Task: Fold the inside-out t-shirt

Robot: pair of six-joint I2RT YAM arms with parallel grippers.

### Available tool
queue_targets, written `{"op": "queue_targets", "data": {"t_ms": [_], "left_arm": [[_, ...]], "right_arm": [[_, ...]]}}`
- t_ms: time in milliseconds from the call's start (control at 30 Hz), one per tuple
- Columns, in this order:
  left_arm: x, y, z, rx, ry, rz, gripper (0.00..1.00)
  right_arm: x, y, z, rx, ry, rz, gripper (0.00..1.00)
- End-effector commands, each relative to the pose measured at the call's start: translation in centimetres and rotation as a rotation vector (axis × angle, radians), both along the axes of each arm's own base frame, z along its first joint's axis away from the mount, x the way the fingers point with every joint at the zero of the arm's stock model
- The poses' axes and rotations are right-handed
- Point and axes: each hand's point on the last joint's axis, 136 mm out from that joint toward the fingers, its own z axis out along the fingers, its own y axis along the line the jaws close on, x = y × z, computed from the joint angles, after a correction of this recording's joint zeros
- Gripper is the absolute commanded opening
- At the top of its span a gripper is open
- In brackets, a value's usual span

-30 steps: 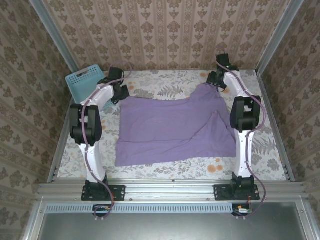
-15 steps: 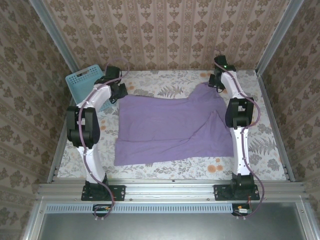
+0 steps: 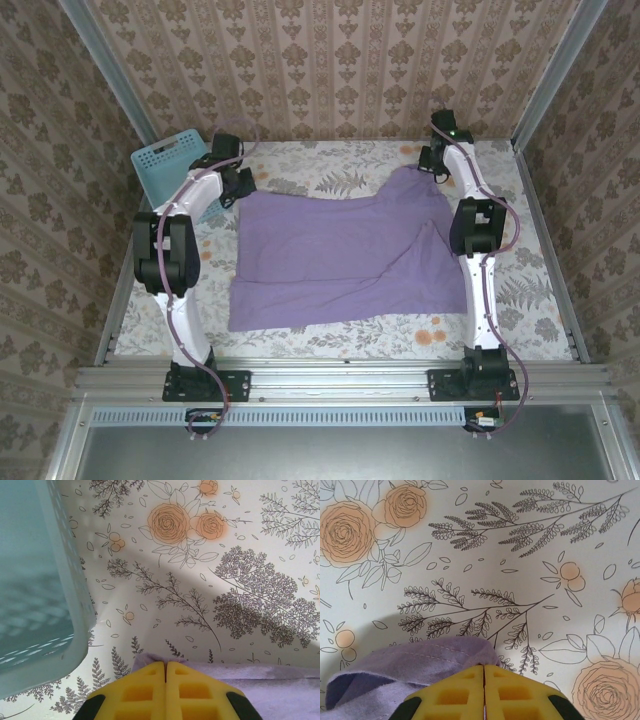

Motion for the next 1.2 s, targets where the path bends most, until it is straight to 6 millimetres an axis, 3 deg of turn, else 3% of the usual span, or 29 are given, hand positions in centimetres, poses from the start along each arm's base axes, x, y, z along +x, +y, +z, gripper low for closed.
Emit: {"op": "queue_targets", "data": {"t_ms": [0, 100, 333, 467, 667, 933, 1067, 1167], "left_arm": [[-0.1, 0.4, 0.9, -0.01, -0.021, 0.006, 0.0], [-0.4, 0.7, 1.1, -0.017, -0.031, 0.013, 0.0], [-0.5, 1.5, 2.5, -0.135, -0.113, 0.034, 0.0], [-0.7, 1.6, 2.6, -0.173, -0.122, 0.032, 0.0], [-1.2, 1.5, 2.3, -0.211, -0.128, 0.031, 0.0], [-2.8, 1.1, 1.0, -0.249, -0.098, 0.026, 0.0], [-1.9, 0.7, 1.5, -0.261, -0.086, 0.0, 0.0], [-1.2, 0.9, 2.2, -0.245, -0.085, -0.01, 0.0]], "right_arm": [[0.6, -0.4, 1.2, 0.047, -0.037, -0.014, 0.0], [0.5, -0.7, 2.8, 0.089, -0.057, -0.036, 0.0], [0.1, 0.7, 10.5, 0.293, -0.25, -0.018, 0.0], [-0.7, 0.7, 13.5, 0.413, -0.362, -0.021, 0.0], [-1.8, 1.4, 12.8, 0.546, -0.351, -0.032, 0.0], [-5.9, 1.2, 10.3, 0.539, -0.312, -0.108, 0.0], [-5.8, 0.9, 10.8, 0.502, -0.308, -0.092, 0.0], [-5.5, 1.0, 12.8, 0.497, -0.33, -0.074, 0.0]]}}
